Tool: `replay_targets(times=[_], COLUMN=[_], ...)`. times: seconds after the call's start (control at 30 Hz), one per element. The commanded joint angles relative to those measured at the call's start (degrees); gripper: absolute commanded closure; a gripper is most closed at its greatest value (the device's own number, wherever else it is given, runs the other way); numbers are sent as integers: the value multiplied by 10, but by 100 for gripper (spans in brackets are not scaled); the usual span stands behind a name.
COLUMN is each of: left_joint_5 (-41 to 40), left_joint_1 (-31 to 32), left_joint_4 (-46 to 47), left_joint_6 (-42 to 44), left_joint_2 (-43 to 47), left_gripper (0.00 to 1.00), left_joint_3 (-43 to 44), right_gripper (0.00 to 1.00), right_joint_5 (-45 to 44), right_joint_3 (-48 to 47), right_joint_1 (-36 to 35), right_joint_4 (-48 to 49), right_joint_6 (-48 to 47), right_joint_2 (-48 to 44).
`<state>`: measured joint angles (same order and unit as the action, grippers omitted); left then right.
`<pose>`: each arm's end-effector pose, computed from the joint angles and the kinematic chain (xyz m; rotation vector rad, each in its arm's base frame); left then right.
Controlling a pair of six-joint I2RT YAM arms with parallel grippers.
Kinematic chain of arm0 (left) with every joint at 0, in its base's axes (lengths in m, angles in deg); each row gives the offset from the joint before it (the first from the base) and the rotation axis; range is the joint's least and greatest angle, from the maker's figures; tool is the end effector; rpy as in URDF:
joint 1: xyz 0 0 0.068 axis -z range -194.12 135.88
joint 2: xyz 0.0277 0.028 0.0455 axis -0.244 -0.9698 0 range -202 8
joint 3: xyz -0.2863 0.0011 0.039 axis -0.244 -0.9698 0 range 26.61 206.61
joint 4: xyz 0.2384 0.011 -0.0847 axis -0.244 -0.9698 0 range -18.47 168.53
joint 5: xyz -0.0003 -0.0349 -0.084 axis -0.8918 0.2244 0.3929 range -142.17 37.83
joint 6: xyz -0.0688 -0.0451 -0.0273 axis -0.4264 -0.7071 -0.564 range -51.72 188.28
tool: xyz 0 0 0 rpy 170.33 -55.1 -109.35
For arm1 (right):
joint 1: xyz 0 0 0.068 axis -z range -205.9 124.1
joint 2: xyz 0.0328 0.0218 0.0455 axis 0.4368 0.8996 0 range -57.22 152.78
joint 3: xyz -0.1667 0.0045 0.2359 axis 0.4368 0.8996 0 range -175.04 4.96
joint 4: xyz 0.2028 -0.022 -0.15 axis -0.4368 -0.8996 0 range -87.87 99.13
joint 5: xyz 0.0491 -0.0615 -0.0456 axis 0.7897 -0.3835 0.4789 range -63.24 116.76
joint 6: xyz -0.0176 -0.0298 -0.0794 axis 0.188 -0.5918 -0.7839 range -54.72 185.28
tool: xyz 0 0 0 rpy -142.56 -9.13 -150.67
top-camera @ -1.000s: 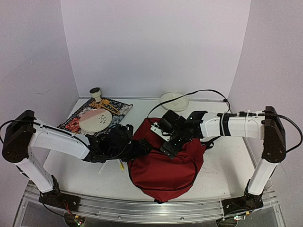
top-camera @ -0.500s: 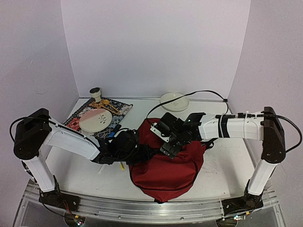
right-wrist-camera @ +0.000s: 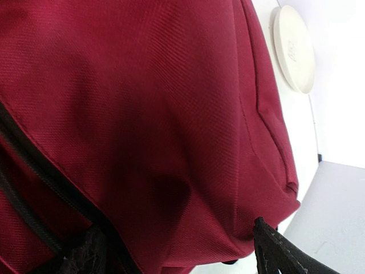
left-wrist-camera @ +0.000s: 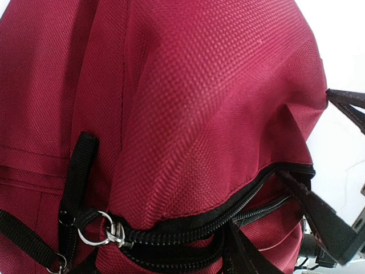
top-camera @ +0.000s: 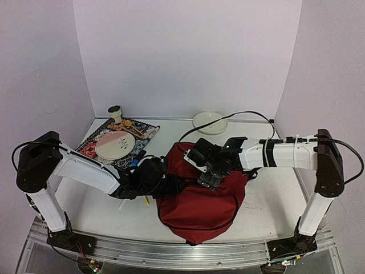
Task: Pack the student bag
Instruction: Open the lower front pocket of the student bag.
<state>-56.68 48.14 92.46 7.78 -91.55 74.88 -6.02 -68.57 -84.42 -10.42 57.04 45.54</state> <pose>0.1826 -0.3342 0.1524 -0.0099 2.4473 -1.0167 0.2487 0.3268 0.2202 -1.0313 2.0184 -0.2397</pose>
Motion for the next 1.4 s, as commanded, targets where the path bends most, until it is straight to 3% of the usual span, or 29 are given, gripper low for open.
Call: replay_targets(times=[0.0,0.3,0.5,0.7,0.97,1.13,1.37], left_joint_5=[14,9,10,12,16,14,14], left_joint_1=[7,7,7,6,7,7,7], left_joint_4=[-58,-61,-64,-64,-63,-64,-64], left_joint_6=[19,23,26,26,26,28,31], left_joint_2=[-1,0,1,12,14,19,23], left_gripper=[47,47,47,47,47,47,47], left_joint_3=[-16,-10,-7,-11,-9,-9,-9], right_gripper=[13,13,16,23,26,33,46], right_joint_5=[-57,-32,-58,-52,-47,-55,43], right_joint_3=[19,63,52,12,-2,3,20], right_joint_1=[6,6,5,6,6,5,6], right_joint_4=[-49,-66,-61,3,100,135,140], right_joint_6=[-20,-55,-28,-23,-30,-32,-55], right_joint_2=[-10,-64,-38,-14,-27,-46,-46])
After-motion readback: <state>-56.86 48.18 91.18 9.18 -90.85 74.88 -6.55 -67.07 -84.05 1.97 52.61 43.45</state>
